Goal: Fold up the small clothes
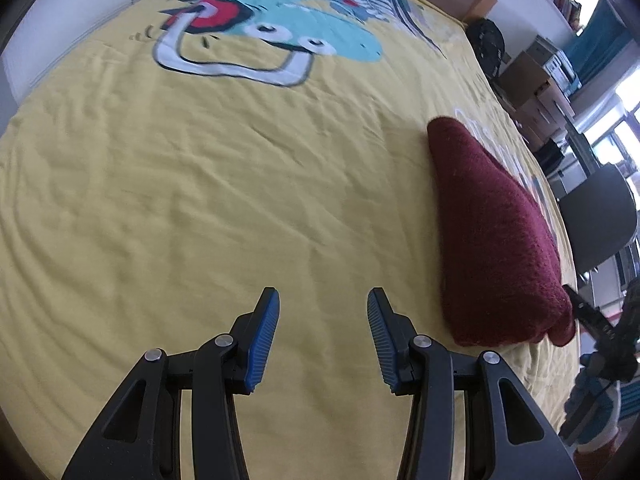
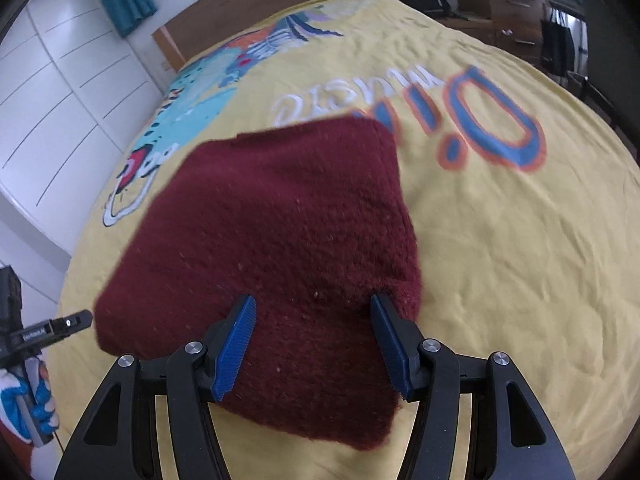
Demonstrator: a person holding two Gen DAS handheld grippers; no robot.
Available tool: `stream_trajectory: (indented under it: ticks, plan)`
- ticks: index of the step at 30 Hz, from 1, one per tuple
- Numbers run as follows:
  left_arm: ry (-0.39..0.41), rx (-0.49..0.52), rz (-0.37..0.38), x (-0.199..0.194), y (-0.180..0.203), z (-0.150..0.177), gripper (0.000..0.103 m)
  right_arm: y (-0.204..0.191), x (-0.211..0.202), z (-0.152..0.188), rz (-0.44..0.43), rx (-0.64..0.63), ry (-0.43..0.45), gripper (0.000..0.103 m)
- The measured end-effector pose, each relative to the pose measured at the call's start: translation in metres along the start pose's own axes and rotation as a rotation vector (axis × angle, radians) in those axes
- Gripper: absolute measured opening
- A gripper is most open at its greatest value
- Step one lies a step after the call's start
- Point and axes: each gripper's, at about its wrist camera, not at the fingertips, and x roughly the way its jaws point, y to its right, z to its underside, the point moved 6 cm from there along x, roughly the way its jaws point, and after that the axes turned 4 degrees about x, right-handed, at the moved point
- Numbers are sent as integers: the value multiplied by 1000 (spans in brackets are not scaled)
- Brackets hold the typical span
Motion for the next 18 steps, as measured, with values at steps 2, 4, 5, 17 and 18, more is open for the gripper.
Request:
stream_trajectory:
  ticks: [2, 4, 5, 17, 18]
  plan:
    - [-16, 15, 10, 10, 10, 2, 40, 2, 1, 3, -12, 1, -3, 62]
    - [-28, 28, 16, 16, 20, 4, 40, 3, -1, 2, -17, -2, -6, 61]
    - [-33, 33, 18, 18, 23, 5, 40, 1, -2, 0, -20, 2, -7, 61]
    - [-15, 139, 99, 20, 80, -21, 52, -12, -29, -31, 23, -16, 35, 62]
    - [-13, 147, 106, 22, 87, -23, 52, -11, -26, -33, 37, -18, 30, 65]
